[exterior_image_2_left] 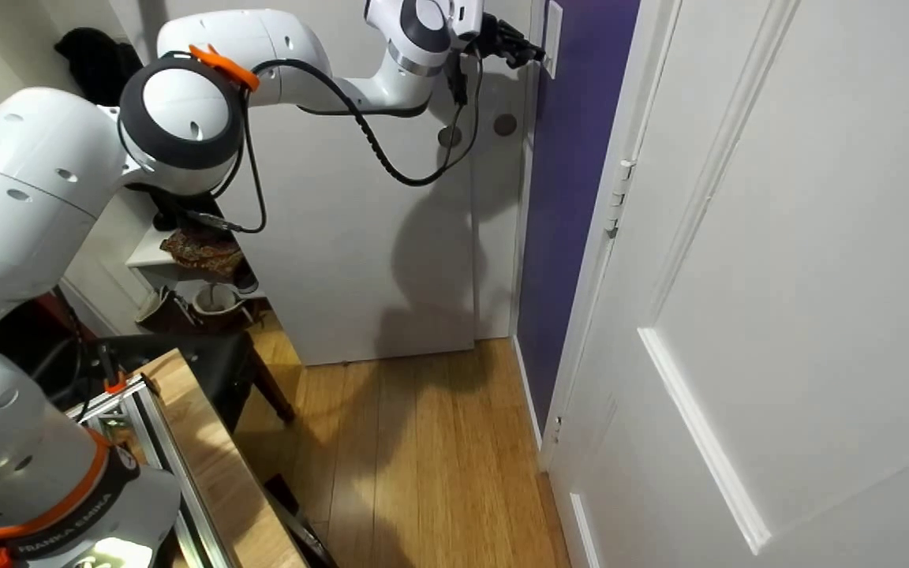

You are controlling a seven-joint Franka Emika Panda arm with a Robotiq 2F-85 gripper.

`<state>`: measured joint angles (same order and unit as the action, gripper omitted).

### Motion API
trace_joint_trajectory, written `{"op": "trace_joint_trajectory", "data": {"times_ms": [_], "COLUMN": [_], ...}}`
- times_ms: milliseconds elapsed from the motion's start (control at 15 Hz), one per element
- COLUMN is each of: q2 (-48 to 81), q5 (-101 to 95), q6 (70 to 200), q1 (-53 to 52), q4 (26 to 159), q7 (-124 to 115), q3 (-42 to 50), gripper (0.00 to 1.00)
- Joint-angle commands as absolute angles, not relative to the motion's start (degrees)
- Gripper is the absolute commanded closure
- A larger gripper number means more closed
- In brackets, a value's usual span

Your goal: Turn off the light switch

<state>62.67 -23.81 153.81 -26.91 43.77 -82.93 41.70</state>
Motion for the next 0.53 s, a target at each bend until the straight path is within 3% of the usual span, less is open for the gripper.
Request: {"op": "trace_joint_trajectory", "data": {"times_ms": [0, 467], "q2": [65.64, 67.01], "q5": [-23.73, -22.84], "q6": [152.12, 154.04], "q1": [-25.28, -22.50], "q4": [39.21, 35.62], "q7": [-83.98, -81.23], "q3": [42.83, 40.87], "gripper": [1.00, 1.00]}}
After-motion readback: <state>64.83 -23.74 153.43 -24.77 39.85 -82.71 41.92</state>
